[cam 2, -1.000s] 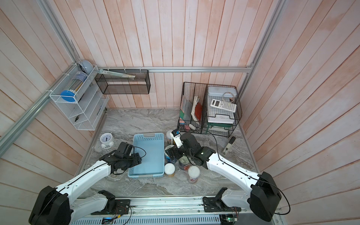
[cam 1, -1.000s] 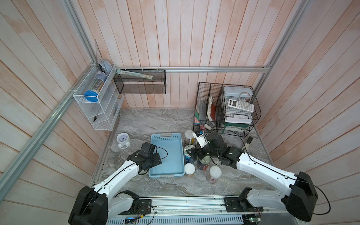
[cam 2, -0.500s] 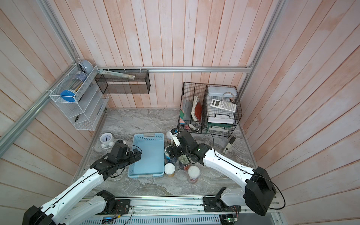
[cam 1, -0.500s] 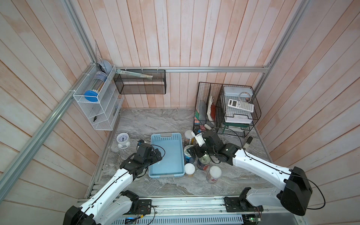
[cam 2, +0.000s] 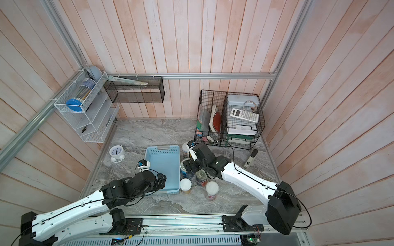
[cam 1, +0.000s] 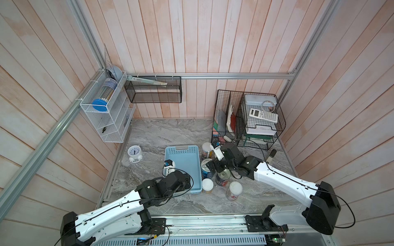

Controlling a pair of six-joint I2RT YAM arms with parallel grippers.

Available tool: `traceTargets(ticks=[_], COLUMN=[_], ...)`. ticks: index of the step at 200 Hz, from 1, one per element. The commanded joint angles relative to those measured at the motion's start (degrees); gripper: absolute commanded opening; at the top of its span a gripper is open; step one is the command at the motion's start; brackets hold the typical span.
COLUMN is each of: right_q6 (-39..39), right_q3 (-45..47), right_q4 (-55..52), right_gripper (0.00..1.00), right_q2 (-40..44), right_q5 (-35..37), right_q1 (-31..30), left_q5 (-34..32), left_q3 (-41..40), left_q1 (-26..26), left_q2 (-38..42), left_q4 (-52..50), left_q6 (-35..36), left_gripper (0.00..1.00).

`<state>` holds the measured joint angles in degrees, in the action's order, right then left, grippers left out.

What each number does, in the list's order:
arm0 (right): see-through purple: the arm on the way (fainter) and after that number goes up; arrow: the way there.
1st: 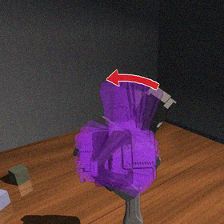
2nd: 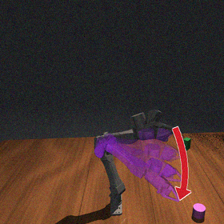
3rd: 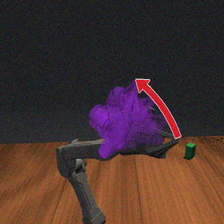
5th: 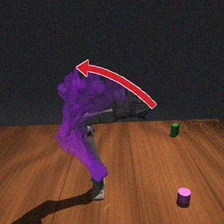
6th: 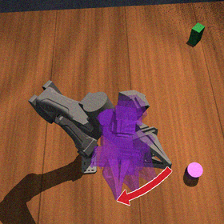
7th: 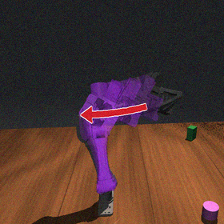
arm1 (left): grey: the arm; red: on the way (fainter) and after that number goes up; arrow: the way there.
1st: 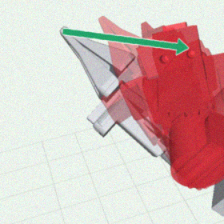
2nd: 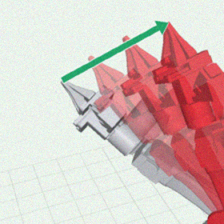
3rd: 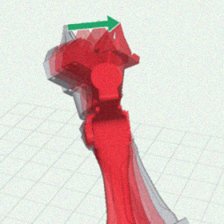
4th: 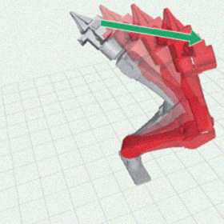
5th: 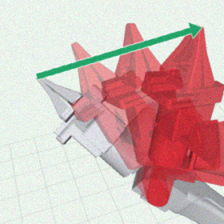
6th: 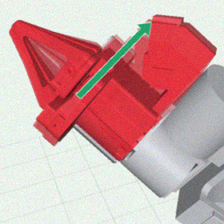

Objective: Put the canned food in the basket
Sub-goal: Pick up the canned food from the center of the board.

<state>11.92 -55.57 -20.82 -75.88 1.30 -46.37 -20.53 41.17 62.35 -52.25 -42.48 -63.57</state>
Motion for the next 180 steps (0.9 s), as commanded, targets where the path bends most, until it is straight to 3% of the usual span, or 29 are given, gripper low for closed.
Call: traceTargets(ticks=[1,35,63,124,180], right_q6=[-0.6,-0.7,-0.1,0.9,0.0], right_q3=[-0.5,-1.5,-1.9,-3.1,-3.8], right_q4=[-0.9,-2.0,-2.5,-1.9,-0.9], right_gripper=[0.98,0.98,0.98,0.98,0.98], right_q2=[0.4,-1.3,-2.1,-4.1,-6.8], right_q5=[1.3,0.1,-1.0,-2.5,-1.3], right_q1=[-0.2,-0.3,-0.3,-0.3,-0.5], left_q5=[-5.2,-8.2,-12.1,-9.7,-7.3], left_q3=[-0.9,-2.3,0.1,-0.7,-2.9], left_q1=[5.8,6.5,4.8,-4.3,-7.1], left_q2=[-2.8,-2.9,-0.9,6.6,6.2], left_q4=[-1.1,2.5,0.0,-0.8,2.4], left_q6=[-10.1,-12.5,-10.9,-3.6,0.0], left_gripper=[1.00,1.00,1.00,1.00,1.00])
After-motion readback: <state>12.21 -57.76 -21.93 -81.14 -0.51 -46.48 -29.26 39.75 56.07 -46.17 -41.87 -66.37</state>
